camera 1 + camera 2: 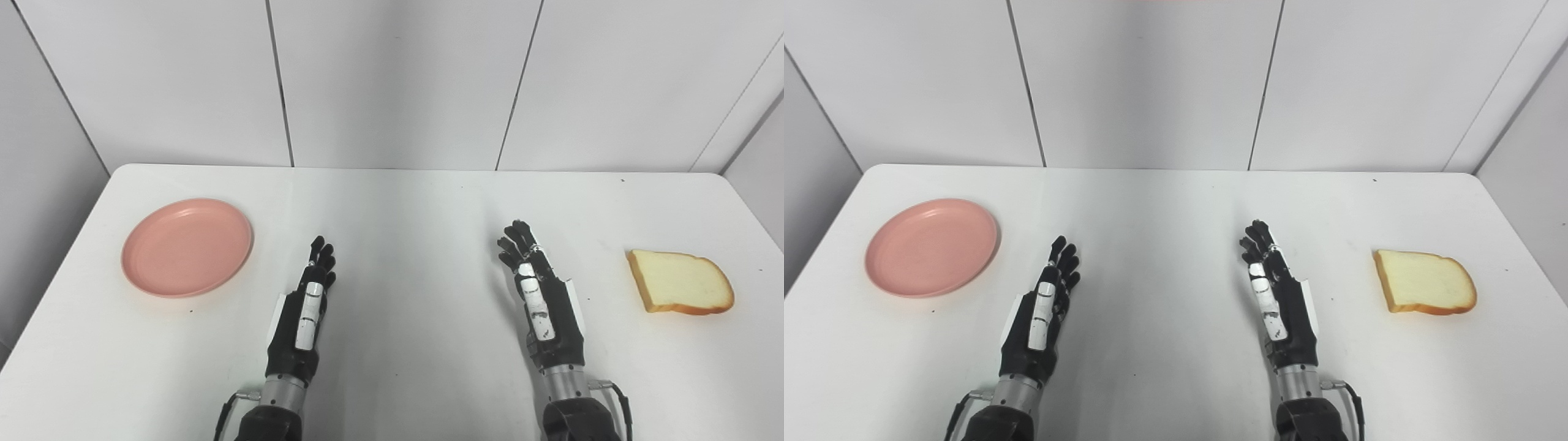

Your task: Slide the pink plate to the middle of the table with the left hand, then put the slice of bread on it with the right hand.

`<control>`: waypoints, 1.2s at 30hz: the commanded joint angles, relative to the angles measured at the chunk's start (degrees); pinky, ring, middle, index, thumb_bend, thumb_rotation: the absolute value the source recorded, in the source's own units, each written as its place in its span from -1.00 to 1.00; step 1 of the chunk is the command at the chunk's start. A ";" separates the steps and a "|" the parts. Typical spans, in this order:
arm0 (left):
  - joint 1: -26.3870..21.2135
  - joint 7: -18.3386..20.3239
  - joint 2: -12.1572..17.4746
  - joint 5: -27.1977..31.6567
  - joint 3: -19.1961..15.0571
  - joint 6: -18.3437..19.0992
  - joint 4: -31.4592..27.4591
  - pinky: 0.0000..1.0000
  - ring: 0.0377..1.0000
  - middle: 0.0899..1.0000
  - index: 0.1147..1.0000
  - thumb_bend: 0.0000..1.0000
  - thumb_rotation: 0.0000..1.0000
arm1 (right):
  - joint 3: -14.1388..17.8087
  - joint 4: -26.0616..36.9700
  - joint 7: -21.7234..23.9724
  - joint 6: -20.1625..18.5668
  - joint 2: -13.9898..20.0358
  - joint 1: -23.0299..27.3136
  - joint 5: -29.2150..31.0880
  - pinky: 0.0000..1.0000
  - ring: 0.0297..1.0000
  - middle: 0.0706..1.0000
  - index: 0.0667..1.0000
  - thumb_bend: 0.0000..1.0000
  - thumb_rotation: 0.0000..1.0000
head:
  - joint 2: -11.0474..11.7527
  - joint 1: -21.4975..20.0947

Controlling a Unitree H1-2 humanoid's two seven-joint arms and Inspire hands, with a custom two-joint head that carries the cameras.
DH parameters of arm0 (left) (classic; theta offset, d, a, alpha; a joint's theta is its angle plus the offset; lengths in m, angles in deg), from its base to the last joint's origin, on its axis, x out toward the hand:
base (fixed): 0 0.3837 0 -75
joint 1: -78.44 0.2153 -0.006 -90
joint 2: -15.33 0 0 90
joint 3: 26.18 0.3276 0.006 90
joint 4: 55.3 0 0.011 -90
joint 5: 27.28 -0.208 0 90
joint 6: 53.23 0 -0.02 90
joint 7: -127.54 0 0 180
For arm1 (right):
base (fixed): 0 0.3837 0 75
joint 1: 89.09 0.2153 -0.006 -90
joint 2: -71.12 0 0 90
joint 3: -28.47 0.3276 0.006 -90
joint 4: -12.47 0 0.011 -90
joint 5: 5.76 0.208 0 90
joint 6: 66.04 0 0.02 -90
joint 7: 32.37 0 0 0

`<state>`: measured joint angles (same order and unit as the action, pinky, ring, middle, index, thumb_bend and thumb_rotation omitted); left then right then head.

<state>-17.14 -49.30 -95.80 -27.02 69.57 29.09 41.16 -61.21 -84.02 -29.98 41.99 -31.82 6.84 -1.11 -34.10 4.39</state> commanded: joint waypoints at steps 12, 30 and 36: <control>-0.26 0.40 0.08 0.13 0.32 0.21 -0.59 1.00 1.00 1.00 1.00 0.45 1.00 | 0.15 -2.89 1.03 1.57 0.73 -1.20 -0.56 0.88 0.81 0.85 0.86 0.24 0.81 | 0.09 -0.04; -3.60 0.06 0.44 0.47 -0.53 -5.62 -0.35 1.00 1.00 1.00 1.00 0.44 1.00 | -0.09 -1.24 3.19 -3.49 0.35 -0.68 3.59 1.00 1.00 1.00 0.98 0.47 0.63 | 2.00 1.81; -4.09 0.00 0.38 0.09 -0.29 -4.64 -0.74 1.00 1.00 1.00 1.00 0.42 1.00 | -0.50 0.39 4.43 -5.30 1.97 -0.89 3.26 1.00 1.00 1.00 1.00 0.51 0.81 | 3.98 4.18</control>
<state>-19.55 -49.35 -94.98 -27.01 69.02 26.04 41.64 -61.99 -83.35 -26.02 37.50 -30.45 7.51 2.11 -30.06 8.53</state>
